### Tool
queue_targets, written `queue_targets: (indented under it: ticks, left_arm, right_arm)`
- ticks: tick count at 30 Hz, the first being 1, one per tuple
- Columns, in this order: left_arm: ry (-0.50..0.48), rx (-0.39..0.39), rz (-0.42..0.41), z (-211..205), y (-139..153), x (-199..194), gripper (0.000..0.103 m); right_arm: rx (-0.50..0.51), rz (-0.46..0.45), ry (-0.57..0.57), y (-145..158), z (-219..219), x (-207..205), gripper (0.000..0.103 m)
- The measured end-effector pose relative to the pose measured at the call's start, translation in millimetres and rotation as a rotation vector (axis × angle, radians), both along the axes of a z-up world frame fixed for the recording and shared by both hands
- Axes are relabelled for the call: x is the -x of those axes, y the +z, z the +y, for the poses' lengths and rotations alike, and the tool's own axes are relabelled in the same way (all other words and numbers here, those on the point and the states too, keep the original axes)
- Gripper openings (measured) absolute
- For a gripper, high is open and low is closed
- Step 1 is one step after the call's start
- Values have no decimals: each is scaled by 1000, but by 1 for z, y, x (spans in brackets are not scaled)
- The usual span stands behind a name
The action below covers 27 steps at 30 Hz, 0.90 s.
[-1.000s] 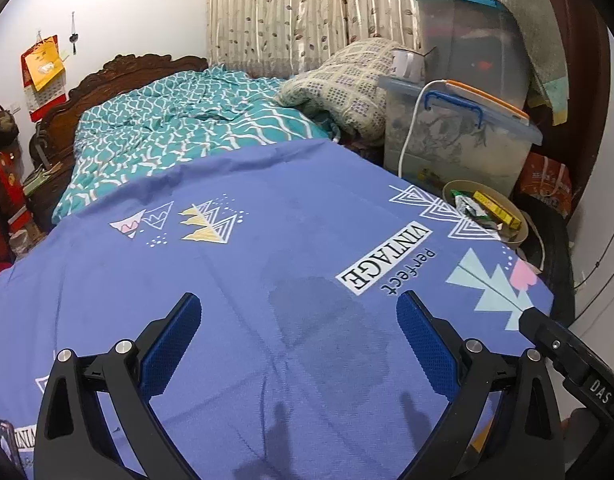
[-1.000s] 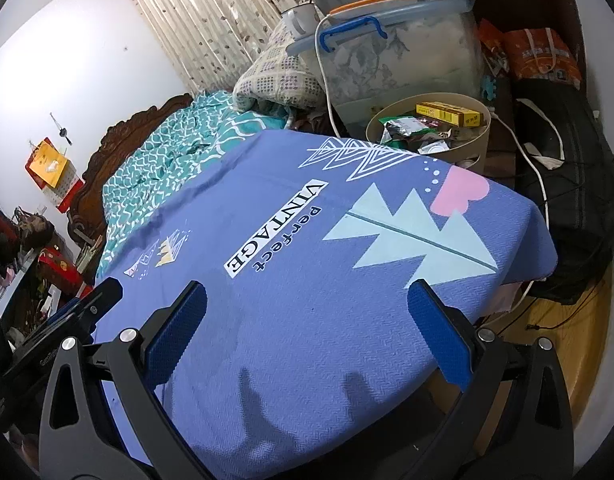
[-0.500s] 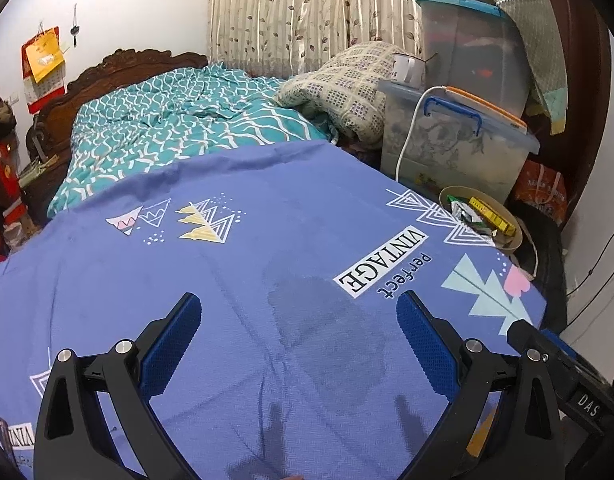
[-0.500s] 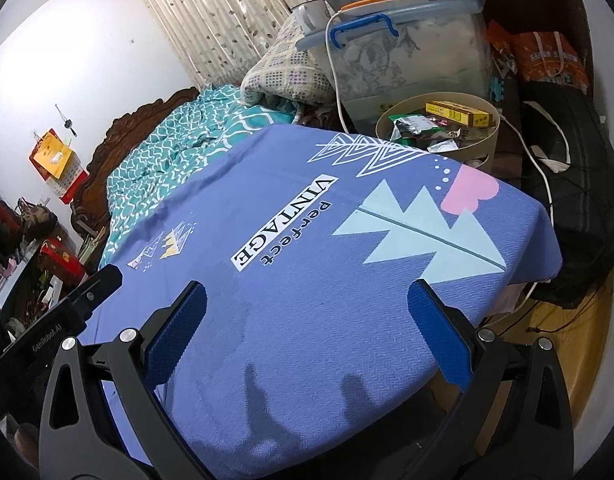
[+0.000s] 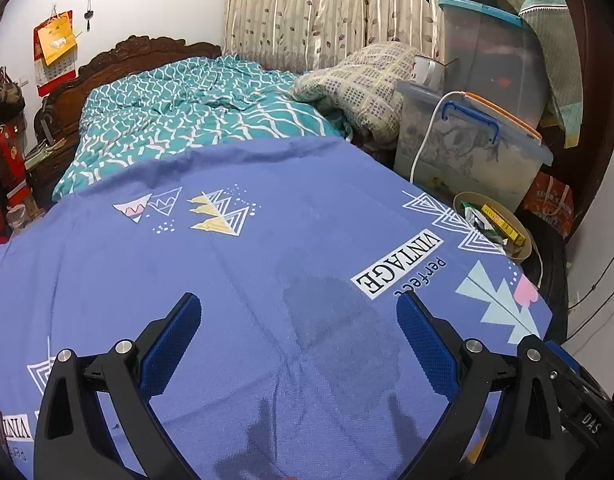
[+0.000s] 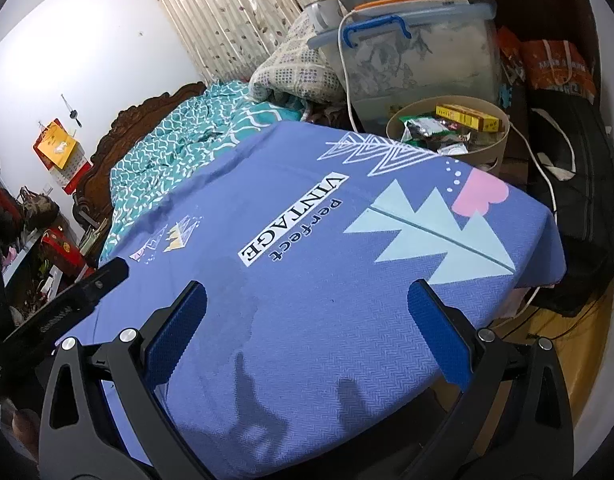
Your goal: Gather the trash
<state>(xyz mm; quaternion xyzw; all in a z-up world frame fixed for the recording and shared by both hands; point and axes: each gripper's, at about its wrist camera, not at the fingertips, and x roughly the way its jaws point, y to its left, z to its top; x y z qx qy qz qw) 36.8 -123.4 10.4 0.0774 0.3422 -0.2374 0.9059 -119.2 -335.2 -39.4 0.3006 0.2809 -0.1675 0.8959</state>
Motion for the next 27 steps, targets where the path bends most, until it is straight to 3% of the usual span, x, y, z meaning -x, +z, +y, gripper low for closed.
queue_targets:
  ticks: [13,27]
  left_arm:
    - [3,-57,-39,-7,2,9,94]
    - [-27,-106,-53,-22,2,23,94]
  right_arm:
    - [61,-38,-14,13,7,10,100]
    - [64,-57,-83,16,-5,26,100]
